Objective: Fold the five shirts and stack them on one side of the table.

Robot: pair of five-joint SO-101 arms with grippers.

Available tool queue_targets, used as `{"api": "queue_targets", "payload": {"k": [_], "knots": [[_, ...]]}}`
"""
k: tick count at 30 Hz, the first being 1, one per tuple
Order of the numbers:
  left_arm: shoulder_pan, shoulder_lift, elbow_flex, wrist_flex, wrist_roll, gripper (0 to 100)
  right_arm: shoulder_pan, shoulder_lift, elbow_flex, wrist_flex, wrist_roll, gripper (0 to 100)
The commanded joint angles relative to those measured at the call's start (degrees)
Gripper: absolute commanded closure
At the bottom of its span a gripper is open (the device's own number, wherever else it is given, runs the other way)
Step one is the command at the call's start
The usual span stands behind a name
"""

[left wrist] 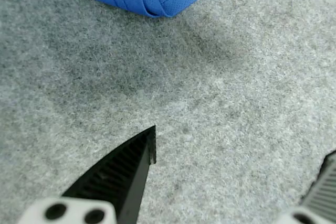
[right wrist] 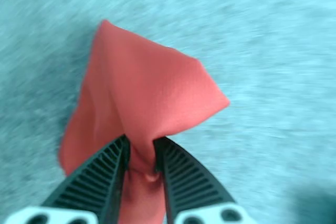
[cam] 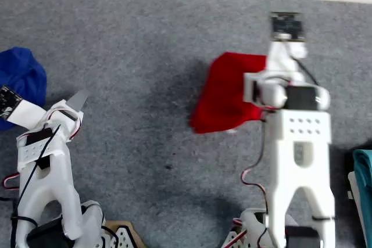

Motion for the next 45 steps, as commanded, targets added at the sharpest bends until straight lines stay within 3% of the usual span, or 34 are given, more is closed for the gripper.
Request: {"api": "queue_targets", "payload": {"k": [1, 8, 21, 34, 45], "knots": [[0.9, -1.7, -0.2, -0.8, 0.4, 54, 8.6, -6.0, -3.3, 0.7, 2.7, 99.1], [1.0, -1.7, -0.1, -0.8, 0.4, 54, 21.1, -7.9, -6.1, -1.6, 6.1, 99.1], [1.3, -1.9, 0.6, -1.0, 0.4, 54, 39.8, -7.3, -10.4, -3.9, 5.7, 99.1], [2.2, -1.9, 0.7, -1.0, 0.4, 54, 61.3, -7.6, -4.6, -7.0, 6.2, 99.1], [2.2, -1.9, 0.7, -1.0, 0.4, 54, 76.4, -7.9, 4.1, -10.6, 12.9, 99.1]]}}
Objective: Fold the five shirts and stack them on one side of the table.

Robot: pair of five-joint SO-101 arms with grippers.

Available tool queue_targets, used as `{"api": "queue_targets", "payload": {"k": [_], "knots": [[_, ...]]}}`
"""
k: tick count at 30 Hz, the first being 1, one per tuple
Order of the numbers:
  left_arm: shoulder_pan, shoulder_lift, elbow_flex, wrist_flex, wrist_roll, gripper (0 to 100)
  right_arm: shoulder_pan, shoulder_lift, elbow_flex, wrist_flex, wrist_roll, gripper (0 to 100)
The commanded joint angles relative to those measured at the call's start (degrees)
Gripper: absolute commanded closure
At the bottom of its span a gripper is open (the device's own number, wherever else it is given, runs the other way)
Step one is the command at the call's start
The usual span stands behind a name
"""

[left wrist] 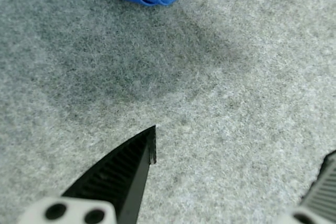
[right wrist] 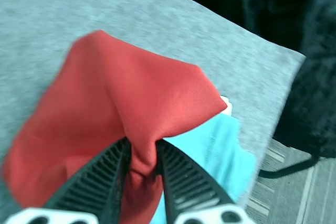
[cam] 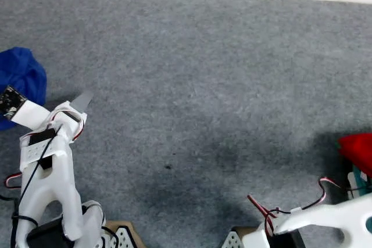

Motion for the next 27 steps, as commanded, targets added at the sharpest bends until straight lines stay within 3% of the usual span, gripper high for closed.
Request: {"api": "queue_targets", "payload": {"k": [1, 7, 13, 20, 27], "knots": [[0.9, -1.8, -0.3, -1.0, 0.4, 54, 7.0, -2.0, 0.7, -3.9, 1.8, 99.1], [0.9, -1.8, -0.3, -1.0, 0.4, 54, 14.3, -1.9, 6.5, -9.3, 9.6, 97.6], [0.9, -1.8, -0.3, -1.0, 0.4, 54, 14.1, -1.8, 12.6, -9.6, 18.8, 79.2], [0.9, -1.8, -0.3, -1.0, 0.4, 54, 10.9, -2.1, 10.8, -12.2, 19.2, 75.4], [0.9, -1.8, -0.3, -1.0, 0.4, 54, 3.6, -2.0, 0.2, -1.9, 17.1, 75.6]]}}
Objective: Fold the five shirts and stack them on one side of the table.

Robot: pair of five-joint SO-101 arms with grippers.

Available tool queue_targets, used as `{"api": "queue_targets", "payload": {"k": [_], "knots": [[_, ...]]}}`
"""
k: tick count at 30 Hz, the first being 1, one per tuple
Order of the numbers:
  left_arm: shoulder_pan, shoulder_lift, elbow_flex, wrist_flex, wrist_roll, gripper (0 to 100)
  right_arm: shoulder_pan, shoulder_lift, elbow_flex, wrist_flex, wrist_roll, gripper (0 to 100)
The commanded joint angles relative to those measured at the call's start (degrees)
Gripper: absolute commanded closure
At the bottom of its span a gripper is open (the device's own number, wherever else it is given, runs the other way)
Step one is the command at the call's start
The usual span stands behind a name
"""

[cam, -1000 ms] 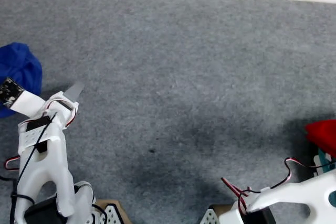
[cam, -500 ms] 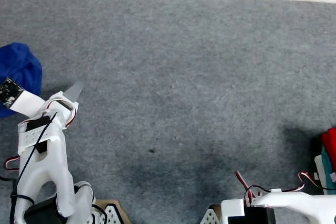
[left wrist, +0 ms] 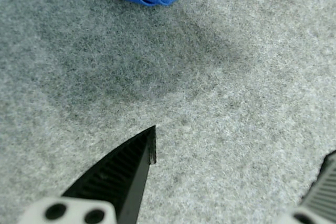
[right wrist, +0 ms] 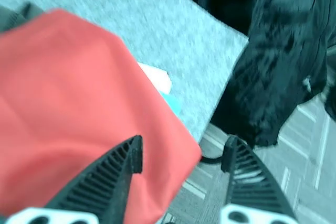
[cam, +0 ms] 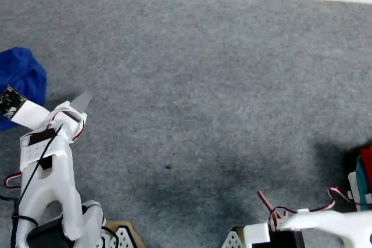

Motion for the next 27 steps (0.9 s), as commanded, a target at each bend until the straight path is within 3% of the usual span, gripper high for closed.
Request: {"api": "queue_targets", "payload": {"k": [1, 5, 10, 13, 17, 20, 23, 27], "knots": [[0.9, -1.8, -0.3, -1.0, 0.4, 54, -6.0, -2.0, -5.8, 3.8, -2.6, 75.7], [0.7, -1.8, -0.3, -1.0, 0.4, 54, -10.4, -2.0, -6.4, 10.2, -6.4, 77.9], [0.7, -1.8, -0.3, -1.0, 0.4, 54, -17.1, -2.1, -5.9, 22.4, -6.4, 91.7], [0.7, -1.8, -0.3, -1.0, 0.4, 54, -17.6, -2.2, -6.0, 28.2, -5.6, 97.1], [0.9, -1.8, -0.3, -1.1, 0.4, 54, -15.3, -8.7, -5.8, 34.8, 3.6, 96.4], [0.9, -1.8, -0.3, -1.1, 0.4, 54, -11.0, -17.9, -5.5, 35.1, 5.9, 87.8], [0.9, -1.8, -0.3, -1.1, 0.4, 54, -8.7, -27.0, -0.5, 33.1, 11.4, 78.4], [0.7, -1.8, -0.3, -1.1, 0.4, 54, -8.0, -34.4, 13.2, 24.4, 13.9, 77.9]]}}
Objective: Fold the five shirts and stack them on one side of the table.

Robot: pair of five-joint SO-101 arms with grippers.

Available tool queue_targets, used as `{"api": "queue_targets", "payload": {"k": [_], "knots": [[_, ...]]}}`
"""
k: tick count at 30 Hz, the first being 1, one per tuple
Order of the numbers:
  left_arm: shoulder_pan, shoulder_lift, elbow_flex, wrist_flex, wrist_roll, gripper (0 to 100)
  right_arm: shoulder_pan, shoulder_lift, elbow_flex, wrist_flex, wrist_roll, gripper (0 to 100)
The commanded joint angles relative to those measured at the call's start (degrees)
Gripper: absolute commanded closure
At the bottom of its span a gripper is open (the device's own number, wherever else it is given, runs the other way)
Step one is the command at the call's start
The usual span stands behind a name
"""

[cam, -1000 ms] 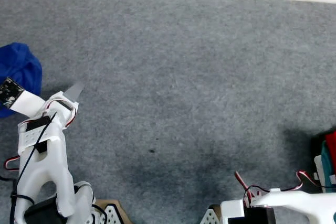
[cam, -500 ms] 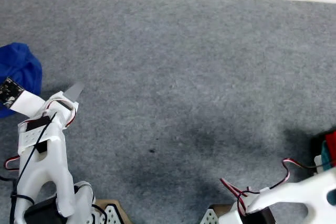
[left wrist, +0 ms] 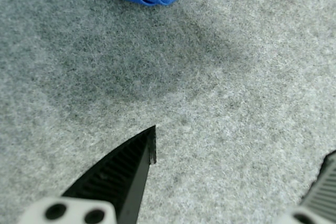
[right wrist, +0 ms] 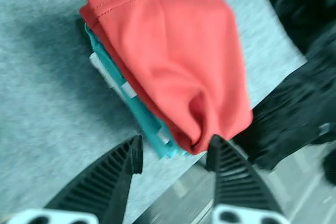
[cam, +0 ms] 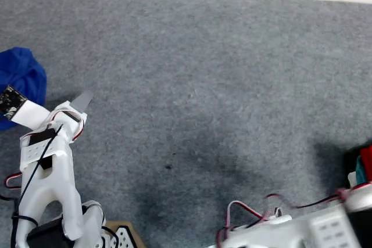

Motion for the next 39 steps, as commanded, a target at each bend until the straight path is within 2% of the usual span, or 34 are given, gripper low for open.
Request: {"api": "queue_targets", "payload": {"k": [1, 5, 10, 16, 20, 23, 39], "knots": [[0.7, -1.8, -0.3, -1.1, 0.4, 54, 2.8, -5.0, 10.9, -9.0, 2.3, 77.9], [0.8, -1.8, -0.3, -1.1, 0.4, 54, 7.7, -3.9, 18.9, -18.2, 2.5, 77.9], [0.9, -1.8, -0.3, -1.0, 0.4, 54, 10.1, 3.4, 19.8, -23.7, 2.5, 77.9], [0.9, -1.8, -0.2, -1.0, 0.4, 54, 10.1, 12.7, 15.6, -24.6, 2.5, 78.3], [0.9, -1.8, -0.2, -0.9, 0.4, 54, 10.0, 17.0, 14.7, -26.9, 2.5, 86.0], [0.9, -1.8, -0.2, -0.9, 0.4, 54, 10.0, 18.9, 14.7, -29.1, 2.5, 87.2], [0.9, -1.8, -0.2, -0.9, 0.4, 54, 8.0, 14.8, 15.0, -29.4, 2.5, 87.5]]}}
